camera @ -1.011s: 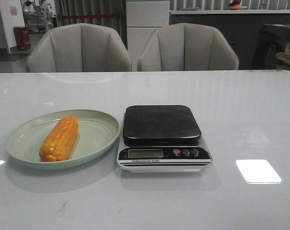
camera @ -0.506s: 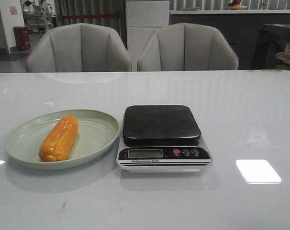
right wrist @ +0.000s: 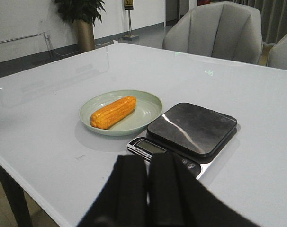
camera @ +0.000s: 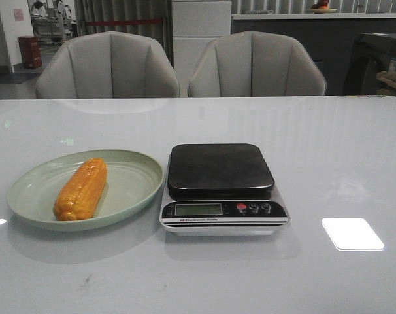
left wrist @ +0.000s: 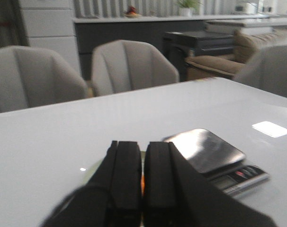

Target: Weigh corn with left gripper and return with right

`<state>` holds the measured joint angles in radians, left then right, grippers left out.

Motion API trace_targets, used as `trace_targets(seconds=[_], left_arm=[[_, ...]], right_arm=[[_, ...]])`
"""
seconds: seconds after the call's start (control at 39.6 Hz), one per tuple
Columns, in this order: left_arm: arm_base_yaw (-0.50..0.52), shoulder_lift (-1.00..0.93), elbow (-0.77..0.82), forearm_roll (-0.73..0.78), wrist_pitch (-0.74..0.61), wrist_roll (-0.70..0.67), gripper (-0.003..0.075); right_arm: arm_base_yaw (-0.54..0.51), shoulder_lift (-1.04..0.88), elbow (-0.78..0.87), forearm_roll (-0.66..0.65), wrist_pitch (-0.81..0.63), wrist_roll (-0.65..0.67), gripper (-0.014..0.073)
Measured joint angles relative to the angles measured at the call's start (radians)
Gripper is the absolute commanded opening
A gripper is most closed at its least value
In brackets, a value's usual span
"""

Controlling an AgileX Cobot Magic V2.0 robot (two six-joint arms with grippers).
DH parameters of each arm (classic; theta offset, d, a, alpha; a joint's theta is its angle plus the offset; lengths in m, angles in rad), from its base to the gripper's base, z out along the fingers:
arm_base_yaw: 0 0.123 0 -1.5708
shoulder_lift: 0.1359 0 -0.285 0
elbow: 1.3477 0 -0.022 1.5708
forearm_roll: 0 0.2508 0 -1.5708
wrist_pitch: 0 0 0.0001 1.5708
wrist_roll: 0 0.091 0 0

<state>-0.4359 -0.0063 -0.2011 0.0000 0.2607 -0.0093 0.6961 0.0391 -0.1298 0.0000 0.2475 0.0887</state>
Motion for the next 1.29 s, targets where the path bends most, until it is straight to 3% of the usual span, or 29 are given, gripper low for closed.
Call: trace_targets(seconds=[0.2, 0.46, 1.29], left_arm=[[0.254, 0.0, 0.119, 0.018, -0.078, 0.0, 0.0124], [0.428, 0.0, 0.209, 0.022, -0.091, 0.0, 0.0124], [0.459, 0.0, 0.209, -0.019, -0.178, 0.0, 0.0124]], right_arm=[[0.0, 0.0, 0.0, 0.0, 0.0, 0.0, 0.0158], [0.0, 0.0, 0.0, -0.005, 0.0, 0.0, 0.0158], [0.0, 0.0, 0.0, -0.005, 0.0, 0.0, 0.0158]])
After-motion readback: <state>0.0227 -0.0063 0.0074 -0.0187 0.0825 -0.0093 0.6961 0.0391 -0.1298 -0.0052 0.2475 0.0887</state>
